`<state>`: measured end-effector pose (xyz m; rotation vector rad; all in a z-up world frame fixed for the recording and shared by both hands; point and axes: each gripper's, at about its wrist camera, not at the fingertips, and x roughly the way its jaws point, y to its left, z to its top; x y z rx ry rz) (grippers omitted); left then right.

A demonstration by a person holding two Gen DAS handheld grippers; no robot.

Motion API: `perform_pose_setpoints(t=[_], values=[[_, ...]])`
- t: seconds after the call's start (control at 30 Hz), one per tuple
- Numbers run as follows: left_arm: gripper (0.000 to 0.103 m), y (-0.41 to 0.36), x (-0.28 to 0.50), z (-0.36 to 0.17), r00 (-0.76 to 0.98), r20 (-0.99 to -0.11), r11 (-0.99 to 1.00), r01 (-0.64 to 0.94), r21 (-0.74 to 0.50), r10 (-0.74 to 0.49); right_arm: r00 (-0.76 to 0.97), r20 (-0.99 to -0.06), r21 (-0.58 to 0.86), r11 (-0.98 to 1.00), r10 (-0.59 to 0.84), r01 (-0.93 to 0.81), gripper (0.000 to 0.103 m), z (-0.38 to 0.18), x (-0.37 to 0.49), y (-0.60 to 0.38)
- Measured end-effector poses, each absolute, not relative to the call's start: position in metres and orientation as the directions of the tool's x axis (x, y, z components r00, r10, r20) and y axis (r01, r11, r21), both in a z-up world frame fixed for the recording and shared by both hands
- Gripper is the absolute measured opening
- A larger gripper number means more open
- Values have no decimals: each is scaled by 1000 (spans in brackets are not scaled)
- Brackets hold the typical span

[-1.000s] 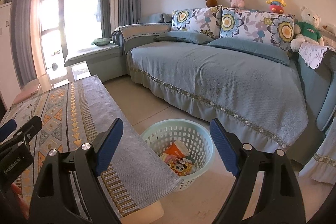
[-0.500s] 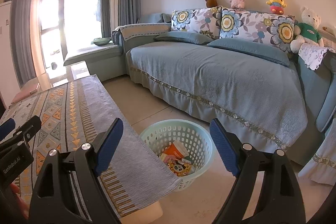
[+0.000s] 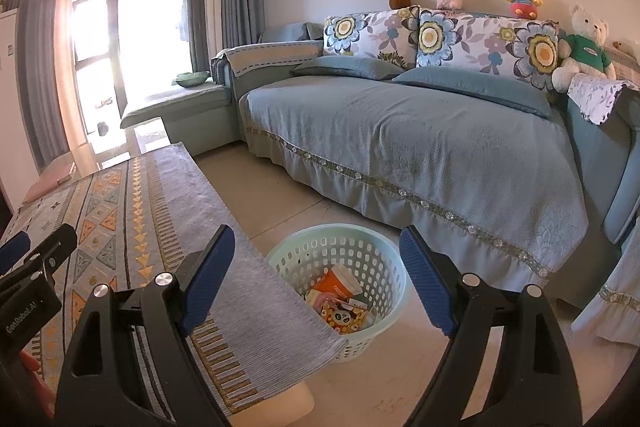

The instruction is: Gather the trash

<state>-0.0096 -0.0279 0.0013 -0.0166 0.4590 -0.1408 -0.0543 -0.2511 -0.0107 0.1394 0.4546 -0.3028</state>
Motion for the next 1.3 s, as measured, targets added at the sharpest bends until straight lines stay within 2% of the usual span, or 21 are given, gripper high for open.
perform_pose_setpoints(t=[1.3], values=[[86, -45, -13, 1, 895, -430, 992, 125, -17, -120, 848, -474, 63, 952, -237, 300, 80, -14, -48, -250]])
